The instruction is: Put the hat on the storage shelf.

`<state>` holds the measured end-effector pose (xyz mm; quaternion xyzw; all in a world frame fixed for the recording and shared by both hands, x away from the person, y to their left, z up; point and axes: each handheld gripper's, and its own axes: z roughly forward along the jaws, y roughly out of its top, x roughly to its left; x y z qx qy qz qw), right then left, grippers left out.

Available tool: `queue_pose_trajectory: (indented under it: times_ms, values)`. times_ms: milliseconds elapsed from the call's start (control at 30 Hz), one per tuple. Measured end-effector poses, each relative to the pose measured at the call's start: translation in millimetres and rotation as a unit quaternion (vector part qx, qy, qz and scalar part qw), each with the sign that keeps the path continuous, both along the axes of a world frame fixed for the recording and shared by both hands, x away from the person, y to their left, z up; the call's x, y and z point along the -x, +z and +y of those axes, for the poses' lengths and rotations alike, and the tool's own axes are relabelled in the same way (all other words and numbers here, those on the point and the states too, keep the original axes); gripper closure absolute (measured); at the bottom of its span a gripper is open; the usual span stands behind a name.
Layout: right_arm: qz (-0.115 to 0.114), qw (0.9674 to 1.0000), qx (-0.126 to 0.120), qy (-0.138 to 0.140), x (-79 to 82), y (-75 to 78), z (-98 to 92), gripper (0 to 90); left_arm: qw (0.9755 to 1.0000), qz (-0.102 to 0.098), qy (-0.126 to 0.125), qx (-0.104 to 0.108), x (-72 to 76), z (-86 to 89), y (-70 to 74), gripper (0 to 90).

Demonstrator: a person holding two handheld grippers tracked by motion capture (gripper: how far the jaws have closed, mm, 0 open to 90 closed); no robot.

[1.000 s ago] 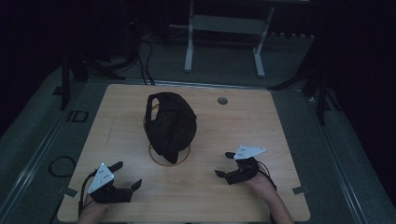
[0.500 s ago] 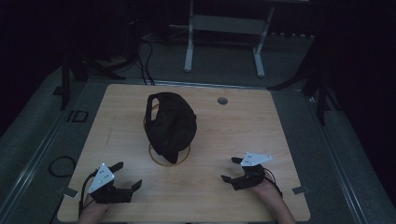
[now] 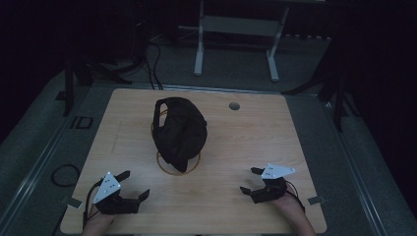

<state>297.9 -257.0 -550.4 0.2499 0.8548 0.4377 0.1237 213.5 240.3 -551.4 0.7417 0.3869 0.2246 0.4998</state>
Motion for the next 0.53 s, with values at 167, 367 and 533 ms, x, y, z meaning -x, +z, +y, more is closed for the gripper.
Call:
queue_pose_trajectory:
  times_ms: [167, 367, 533]
  values:
    - [-0.005, 0.9999, 0.009, -0.005, 0.1, -1.1, -6.5, 13.9, 1.0, 0.001, 0.001, -0.001, 0.0, 0.5, -1.1, 2.7]
    - [-0.011, 0.9999, 0.002, -0.007, -0.2, 1.4, -12.1, 13.9, 1.0, -0.001, 0.002, -0.002, 0.3, -0.2, -0.5, 2.7]
    - [-0.013, 0.9999, 0.001, -0.008, -0.5, 1.3, -13.3, 13.9, 1.0, 0.0, 0.001, -0.003, 0.4, -0.4, -0.9, 2.7]
